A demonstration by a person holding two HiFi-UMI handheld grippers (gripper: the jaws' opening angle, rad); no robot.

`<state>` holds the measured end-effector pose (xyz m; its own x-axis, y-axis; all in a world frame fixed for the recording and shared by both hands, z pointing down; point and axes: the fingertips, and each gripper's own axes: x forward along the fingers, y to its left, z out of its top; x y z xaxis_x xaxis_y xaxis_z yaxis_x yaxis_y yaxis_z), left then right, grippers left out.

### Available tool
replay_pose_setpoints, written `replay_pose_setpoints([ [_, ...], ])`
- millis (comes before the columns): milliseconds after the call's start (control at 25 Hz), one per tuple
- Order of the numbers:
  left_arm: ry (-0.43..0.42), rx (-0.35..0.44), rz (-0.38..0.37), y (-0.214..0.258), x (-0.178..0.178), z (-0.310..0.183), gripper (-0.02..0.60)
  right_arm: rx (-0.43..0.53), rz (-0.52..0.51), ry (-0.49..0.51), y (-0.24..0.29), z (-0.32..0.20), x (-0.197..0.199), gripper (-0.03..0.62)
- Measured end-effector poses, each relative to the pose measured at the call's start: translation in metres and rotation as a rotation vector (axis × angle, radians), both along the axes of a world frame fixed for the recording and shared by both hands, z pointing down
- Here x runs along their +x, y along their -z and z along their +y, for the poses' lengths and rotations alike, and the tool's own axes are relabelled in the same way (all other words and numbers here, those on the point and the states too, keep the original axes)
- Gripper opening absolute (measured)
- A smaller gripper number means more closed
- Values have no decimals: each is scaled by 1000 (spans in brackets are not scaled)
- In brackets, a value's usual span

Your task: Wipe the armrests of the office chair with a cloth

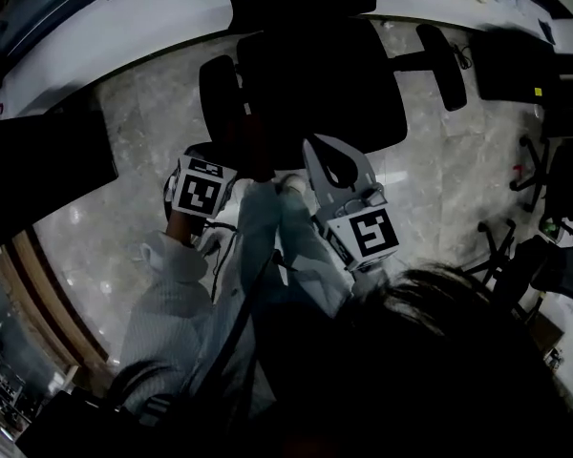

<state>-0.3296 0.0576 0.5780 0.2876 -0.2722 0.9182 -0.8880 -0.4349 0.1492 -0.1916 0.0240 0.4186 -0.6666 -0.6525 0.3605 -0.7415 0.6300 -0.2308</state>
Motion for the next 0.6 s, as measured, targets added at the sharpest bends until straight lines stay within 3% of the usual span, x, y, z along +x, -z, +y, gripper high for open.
replay_pose_setpoints([
  [280,46,112,-47,-18,-36,-82,29,-10,8,21,-12,8,-13,2],
  [440,4,192,-165,-27,-57,-164,29,-27,32,17,-20,4,-11,0],
  [600,14,142,-218,-37,-64,-191,29,-40,36,5,-24,5,0,2],
])
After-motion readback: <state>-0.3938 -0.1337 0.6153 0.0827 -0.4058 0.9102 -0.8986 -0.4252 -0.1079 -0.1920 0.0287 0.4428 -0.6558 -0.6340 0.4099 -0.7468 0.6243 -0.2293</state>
